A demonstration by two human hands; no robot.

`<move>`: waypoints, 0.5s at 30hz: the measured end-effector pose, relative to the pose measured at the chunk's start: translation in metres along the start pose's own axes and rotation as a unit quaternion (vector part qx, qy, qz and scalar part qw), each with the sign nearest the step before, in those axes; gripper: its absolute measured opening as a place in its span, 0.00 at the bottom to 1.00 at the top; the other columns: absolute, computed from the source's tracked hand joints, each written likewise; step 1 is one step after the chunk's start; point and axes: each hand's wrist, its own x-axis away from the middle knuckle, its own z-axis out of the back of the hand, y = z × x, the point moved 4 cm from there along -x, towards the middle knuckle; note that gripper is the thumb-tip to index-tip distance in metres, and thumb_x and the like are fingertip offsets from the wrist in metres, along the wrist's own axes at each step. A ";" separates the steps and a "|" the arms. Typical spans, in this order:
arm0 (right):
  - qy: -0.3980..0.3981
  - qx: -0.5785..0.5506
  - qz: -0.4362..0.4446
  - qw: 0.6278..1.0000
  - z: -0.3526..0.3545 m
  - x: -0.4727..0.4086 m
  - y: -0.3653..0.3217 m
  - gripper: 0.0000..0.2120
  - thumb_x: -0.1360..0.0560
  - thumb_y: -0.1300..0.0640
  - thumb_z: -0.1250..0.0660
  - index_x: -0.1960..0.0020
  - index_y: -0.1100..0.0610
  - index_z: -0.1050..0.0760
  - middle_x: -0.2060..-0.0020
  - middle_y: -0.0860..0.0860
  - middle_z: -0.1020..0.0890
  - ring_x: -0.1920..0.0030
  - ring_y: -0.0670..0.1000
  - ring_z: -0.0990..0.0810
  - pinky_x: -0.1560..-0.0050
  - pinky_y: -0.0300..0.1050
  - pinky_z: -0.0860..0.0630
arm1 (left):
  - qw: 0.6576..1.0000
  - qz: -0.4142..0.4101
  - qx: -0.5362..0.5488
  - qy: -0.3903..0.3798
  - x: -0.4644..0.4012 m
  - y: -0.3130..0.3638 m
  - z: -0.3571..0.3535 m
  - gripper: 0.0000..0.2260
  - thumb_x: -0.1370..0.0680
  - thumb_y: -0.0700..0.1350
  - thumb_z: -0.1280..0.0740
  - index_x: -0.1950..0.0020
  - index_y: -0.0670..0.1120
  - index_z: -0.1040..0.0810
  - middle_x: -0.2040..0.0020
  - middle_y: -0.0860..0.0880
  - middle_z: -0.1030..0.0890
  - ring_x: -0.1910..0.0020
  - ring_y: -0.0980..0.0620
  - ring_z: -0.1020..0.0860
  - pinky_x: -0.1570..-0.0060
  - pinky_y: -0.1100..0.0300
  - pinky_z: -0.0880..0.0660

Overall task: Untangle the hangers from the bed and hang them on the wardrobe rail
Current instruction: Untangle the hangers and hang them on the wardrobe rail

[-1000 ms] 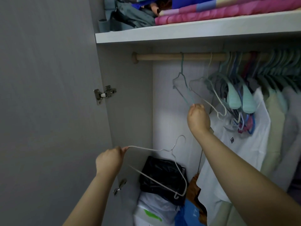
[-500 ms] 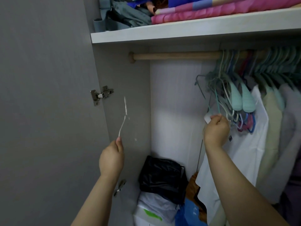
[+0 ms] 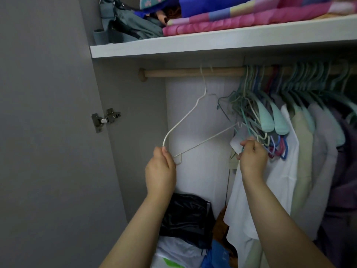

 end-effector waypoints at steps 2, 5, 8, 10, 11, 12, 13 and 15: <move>-0.006 0.006 0.001 1.000 0.001 0.000 -0.001 0.16 0.20 0.57 0.46 0.63 0.53 0.26 0.72 0.50 0.25 0.72 0.52 0.26 0.62 0.47 0.28 | 0.999 -0.014 -0.018 0.026 -0.010 0.013 -0.007 0.29 0.23 0.60 0.59 0.58 0.39 0.29 0.67 0.40 0.20 0.67 0.38 0.24 0.66 0.48 0.30; -0.016 0.010 0.006 1.000 0.002 0.000 -0.003 0.17 0.19 0.56 0.46 0.64 0.51 0.26 0.73 0.52 0.25 0.71 0.52 0.26 0.62 0.47 0.28 | 0.997 -0.029 -0.037 0.061 -0.025 0.034 -0.010 0.20 0.18 0.51 0.50 0.58 0.38 0.29 0.67 0.38 0.21 0.69 0.37 0.25 0.69 0.53 0.39; -0.028 0.013 0.003 1.000 0.007 -0.001 -0.005 0.16 0.20 0.57 0.46 0.62 0.53 0.24 0.72 0.54 0.24 0.70 0.53 0.25 0.63 0.45 0.30 | 0.991 -0.061 -0.061 0.104 -0.037 0.048 -0.010 0.16 0.18 0.45 0.45 0.60 0.37 0.29 0.70 0.35 0.24 0.72 0.35 0.26 0.71 0.54 0.41; -0.037 0.019 -0.002 0.999 0.012 -0.004 -0.006 0.14 0.21 0.59 0.46 0.57 0.58 0.22 0.71 0.53 0.24 0.70 0.52 0.25 0.65 0.44 0.32 | 0.987 -0.072 -0.057 0.132 -0.043 0.049 -0.008 0.18 0.19 0.48 0.48 0.61 0.37 0.29 0.71 0.35 0.24 0.73 0.35 0.26 0.72 0.54 0.40; -0.041 0.023 -0.002 0.999 0.014 -0.005 -0.006 0.14 0.21 0.60 0.45 0.56 0.60 0.22 0.71 0.50 0.25 0.69 0.53 0.25 0.66 0.44 0.32 | 0.988 -0.056 -0.044 0.139 -0.045 0.046 -0.007 0.20 0.19 0.50 0.50 0.60 0.38 0.30 0.70 0.35 0.24 0.71 0.35 0.26 0.72 0.52 0.37; -0.044 0.030 0.000 0.999 0.016 -0.007 -0.006 0.14 0.21 0.60 0.45 0.56 0.60 0.22 0.70 0.45 0.25 0.68 0.54 0.23 0.65 0.44 0.30 | 0.989 -0.031 -0.023 0.144 -0.048 0.042 -0.006 0.21 0.20 0.51 0.52 0.59 0.38 0.30 0.68 0.35 0.22 0.69 0.35 0.25 0.70 0.49 0.35; -0.046 0.039 0.003 0.998 0.019 -0.008 -0.006 0.14 0.21 0.59 0.45 0.56 0.59 0.22 0.69 0.43 0.25 0.66 0.54 0.22 0.64 0.45 0.29 | 0.988 0.000 -0.005 0.152 -0.049 0.036 -0.004 0.21 0.20 0.52 0.53 0.58 0.38 0.29 0.67 0.35 0.22 0.67 0.35 0.24 0.67 0.47 0.33; -0.050 0.055 0.010 0.997 0.022 -0.010 -0.004 0.14 0.21 0.58 0.45 0.58 0.57 0.23 0.66 0.48 0.21 0.66 0.53 0.22 0.64 0.44 0.29 | 0.983 0.033 0.017 0.177 -0.045 0.027 0.005 0.20 0.20 0.51 0.53 0.57 0.38 0.30 0.66 0.36 0.22 0.65 0.35 0.24 0.65 0.47 0.34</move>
